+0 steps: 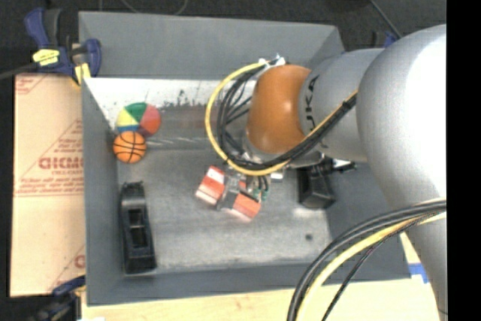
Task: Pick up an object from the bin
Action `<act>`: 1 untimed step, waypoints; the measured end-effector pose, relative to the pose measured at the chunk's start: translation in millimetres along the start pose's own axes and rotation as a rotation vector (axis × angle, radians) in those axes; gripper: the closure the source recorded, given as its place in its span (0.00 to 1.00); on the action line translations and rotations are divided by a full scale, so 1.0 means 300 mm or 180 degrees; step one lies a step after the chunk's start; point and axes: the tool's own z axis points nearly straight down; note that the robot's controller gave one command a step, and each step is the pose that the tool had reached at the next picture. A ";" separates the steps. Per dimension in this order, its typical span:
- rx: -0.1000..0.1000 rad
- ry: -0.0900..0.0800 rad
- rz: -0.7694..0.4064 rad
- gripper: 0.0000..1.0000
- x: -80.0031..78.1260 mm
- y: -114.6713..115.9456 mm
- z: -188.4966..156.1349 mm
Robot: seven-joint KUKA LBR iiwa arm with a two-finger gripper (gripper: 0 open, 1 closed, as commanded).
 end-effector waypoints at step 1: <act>0.0001 0.0000 -0.0003 1.00 0.000 0.000 0.000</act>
Offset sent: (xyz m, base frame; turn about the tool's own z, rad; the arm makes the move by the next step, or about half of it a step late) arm 0.0058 -0.0022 0.1857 -0.1304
